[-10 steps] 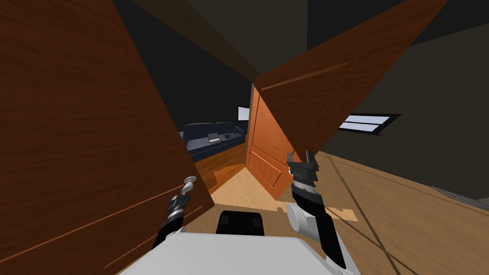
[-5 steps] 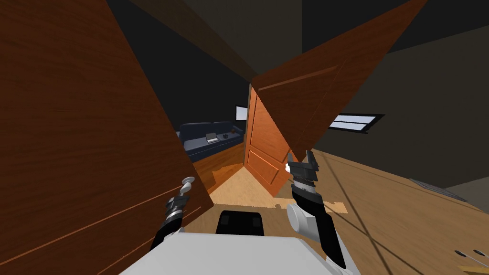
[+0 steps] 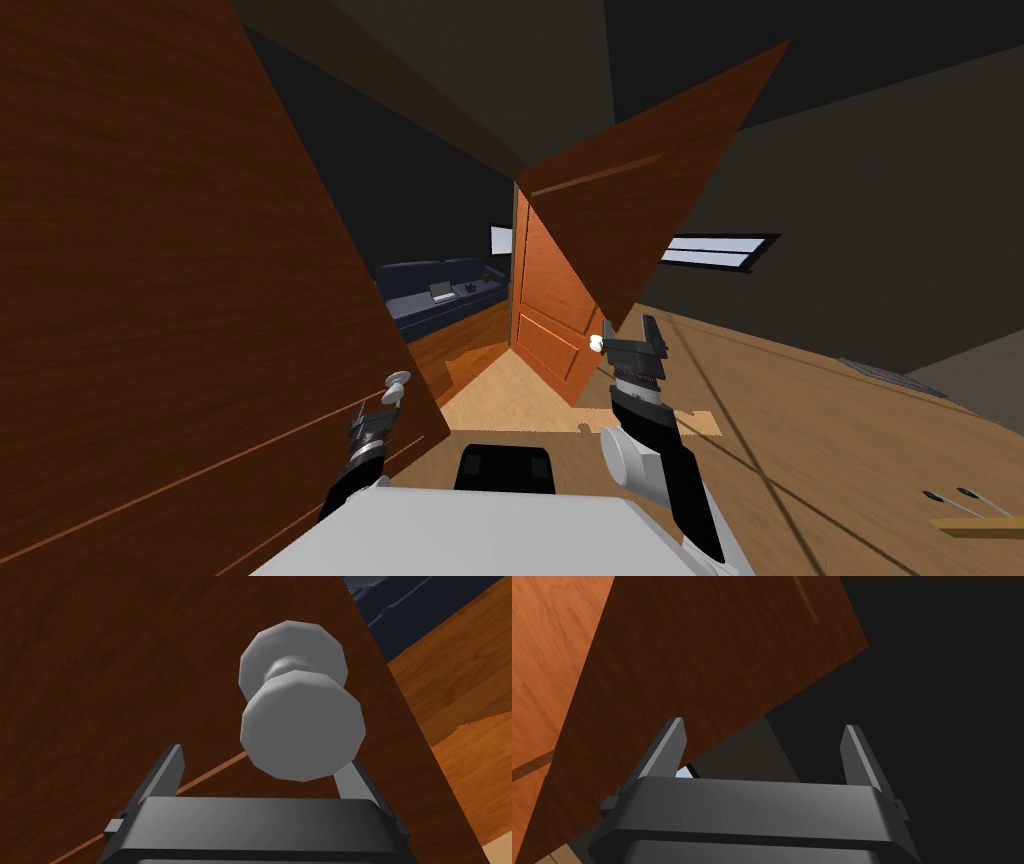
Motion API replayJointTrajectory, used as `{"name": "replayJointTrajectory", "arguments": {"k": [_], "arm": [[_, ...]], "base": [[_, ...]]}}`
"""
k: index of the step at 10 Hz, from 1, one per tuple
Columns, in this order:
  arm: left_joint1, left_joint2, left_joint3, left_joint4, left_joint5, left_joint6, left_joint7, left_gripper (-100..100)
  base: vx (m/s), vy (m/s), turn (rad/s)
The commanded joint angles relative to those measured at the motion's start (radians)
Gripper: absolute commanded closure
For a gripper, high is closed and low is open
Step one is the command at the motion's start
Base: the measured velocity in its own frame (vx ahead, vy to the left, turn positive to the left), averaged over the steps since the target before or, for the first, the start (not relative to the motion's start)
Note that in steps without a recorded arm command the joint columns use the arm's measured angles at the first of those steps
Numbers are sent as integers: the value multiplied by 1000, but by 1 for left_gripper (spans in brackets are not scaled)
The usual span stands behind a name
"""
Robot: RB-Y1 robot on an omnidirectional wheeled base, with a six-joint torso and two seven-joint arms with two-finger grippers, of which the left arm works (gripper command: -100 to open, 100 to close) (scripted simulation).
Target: Pull the door open
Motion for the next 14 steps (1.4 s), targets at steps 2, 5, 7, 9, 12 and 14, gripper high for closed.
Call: {"name": "replayJointTrajectory", "arguments": {"k": [2, 5, 7, 9, 12, 14], "arm": [[-7, -18, -23, -15, 24, -8, 59, -100], [-4, -40, -49, -42, 60, -15, 137, -100], [-3, -55, -67, -61, 85, -21, 192, -100], [-1, -69, -84, -79, 110, -25, 244, -100], [2, -89, -108, -104, 143, -32, 318, -100], [3, -100, -121, -117, 161, -36, 356, -100]], "base": [[-93, -31, -49], [-88, -12, -40], [-88, -1, -43], [-104, 7, -46], [-102, -2, -39], [-88, -9, -29]]}}
